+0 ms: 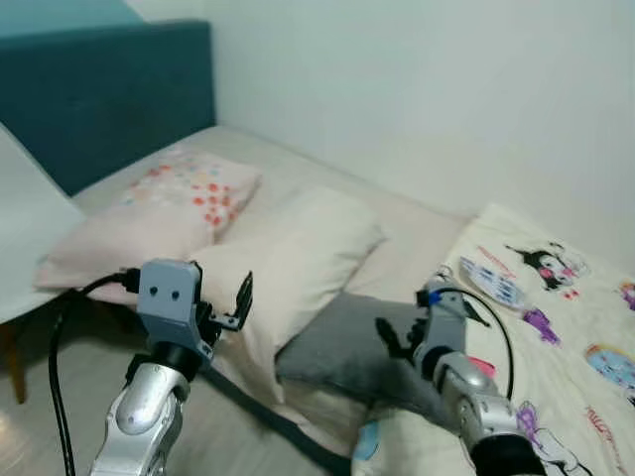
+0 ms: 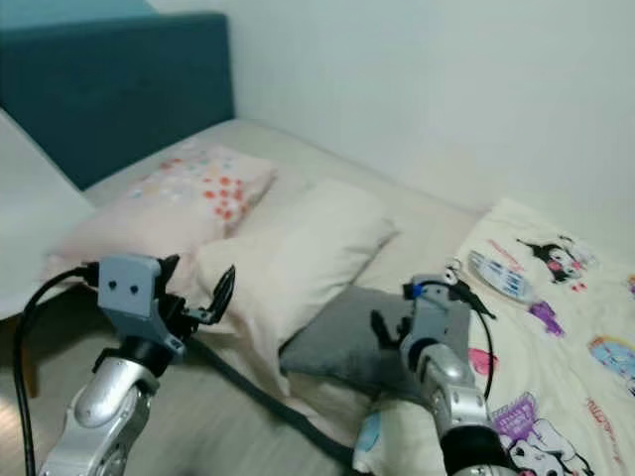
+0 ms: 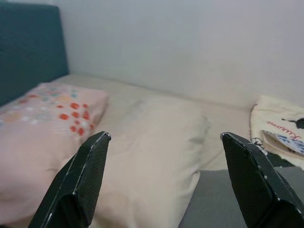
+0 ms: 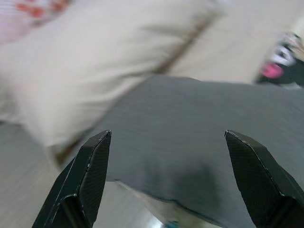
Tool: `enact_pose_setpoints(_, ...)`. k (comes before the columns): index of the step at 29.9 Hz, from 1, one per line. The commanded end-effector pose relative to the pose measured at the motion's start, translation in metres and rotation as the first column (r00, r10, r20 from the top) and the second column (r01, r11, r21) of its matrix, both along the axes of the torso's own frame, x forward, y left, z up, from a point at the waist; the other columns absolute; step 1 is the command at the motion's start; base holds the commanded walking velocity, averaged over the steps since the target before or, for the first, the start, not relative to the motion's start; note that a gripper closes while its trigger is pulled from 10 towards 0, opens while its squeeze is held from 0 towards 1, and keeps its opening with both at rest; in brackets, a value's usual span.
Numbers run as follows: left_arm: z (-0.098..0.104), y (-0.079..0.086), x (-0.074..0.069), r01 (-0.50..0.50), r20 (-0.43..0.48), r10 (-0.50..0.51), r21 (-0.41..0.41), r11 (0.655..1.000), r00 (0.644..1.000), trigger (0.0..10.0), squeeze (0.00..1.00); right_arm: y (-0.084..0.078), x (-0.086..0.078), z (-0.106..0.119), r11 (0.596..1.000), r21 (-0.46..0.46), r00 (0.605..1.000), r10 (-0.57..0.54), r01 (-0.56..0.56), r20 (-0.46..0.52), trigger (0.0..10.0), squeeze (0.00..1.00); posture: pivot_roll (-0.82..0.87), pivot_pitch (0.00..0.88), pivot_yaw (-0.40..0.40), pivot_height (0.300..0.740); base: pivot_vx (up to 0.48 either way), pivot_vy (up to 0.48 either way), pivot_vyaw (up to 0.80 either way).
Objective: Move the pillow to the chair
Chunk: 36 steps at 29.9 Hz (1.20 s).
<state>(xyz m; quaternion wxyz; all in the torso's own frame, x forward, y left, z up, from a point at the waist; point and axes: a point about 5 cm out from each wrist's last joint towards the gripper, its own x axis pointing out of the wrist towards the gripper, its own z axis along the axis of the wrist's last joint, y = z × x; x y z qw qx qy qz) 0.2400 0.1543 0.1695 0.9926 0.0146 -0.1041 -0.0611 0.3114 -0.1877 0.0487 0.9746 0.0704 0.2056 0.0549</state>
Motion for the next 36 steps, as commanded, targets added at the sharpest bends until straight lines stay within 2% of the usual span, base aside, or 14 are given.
enact_pose_setpoints(1,-0.001,0.0,0.0,0.003,-0.01,-0.003,0.013,1.0,1.0,10.0,0.0,0.002,0.0,-0.003,0.999,0.031,1.0,-0.014,0.014,-0.025,10.0,0.0,0.08,0.0,-0.123,0.74,0.289,0.0,-0.8)
enact_pose_setpoints(6,-0.001,0.001,0.001,-0.006,-0.017,0.006,0.01,1.0,1.0,10.0,0.0,0.002,0.0,-0.003,0.999,0.032,1.0,-0.013,0.014,-0.028,10.0,0.0,0.08,0.0,-0.122,0.74,0.224,0.0,-0.8)
enact_pose_setpoints(18,0.0,0.005,0.002,-0.028,-0.01,0.028,0.018,0.999,1.0,10.0,0.0,-0.005,0.001,-0.007,0.999,-0.024,0.995,-0.05,0.048,-0.086,10.0,0.0,0.08,0.0,-0.123,0.74,0.0,0.0,0.0)
enact_pose_setpoints(20,0.001,0.002,0.001,0.02,-0.009,-0.019,0.026,0.999,1.0,10.0,0.0,-0.011,0.003,-0.008,0.996,-0.018,0.991,-0.085,0.084,-0.1,10.0,0.0,0.08,0.0,-0.124,0.725,0.0,0.0,0.0)
enact_pose_setpoints(24,0.001,-0.006,-0.004,0.107,-0.021,-0.105,0.069,0.992,0.994,10.0,0.0,-0.014,0.003,-0.007,0.996,-0.019,0.991,-0.091,0.089,-0.097,10.0,0.0,0.08,0.0,-0.124,0.71,0.0,0.0,0.0)
enact_pose_setpoints(28,-0.001,-0.009,-0.006,0.131,-0.033,-0.129,0.072,0.989,0.991,10.0,0.0,-0.015,0.003,-0.007,0.996,-0.018,0.992,-0.09,0.089,-0.093,10.0,0.0,0.08,0.0,-0.124,0.705,0.0,0.0,0.0)
enact_pose_setpoints(31,-0.01,-0.007,-0.009,0.087,-0.063,-0.082,0.074,0.994,0.995,10.0,0.0,-0.017,0.004,-0.005,0.996,-0.017,0.992,-0.09,0.089,-0.085,10.0,0.0,0.08,0.0,-0.121,0.695,0.0,0.0,0.0)
enact_pose_setpoints(33,-0.021,0.009,-0.008,-0.048,-0.103,0.055,0.068,0.997,0.993,10.0,0.0,-0.02,0.004,-0.005,0.996,-0.02,0.992,-0.093,0.092,-0.08,10.0,0.0,0.08,0.0,-0.126,0.685,0.0,0.0,0.0)
enact_pose_setpoints(36,-0.023,0.016,-0.007,-0.091,-0.113,0.098,0.065,0.994,0.989,10.0,0.0,-0.021,0.005,-0.005,0.995,-0.022,0.992,-0.095,0.094,-0.08,10.0,0.0,0.08,0.0,-0.126,0.68,0.0,0.0,0.0)
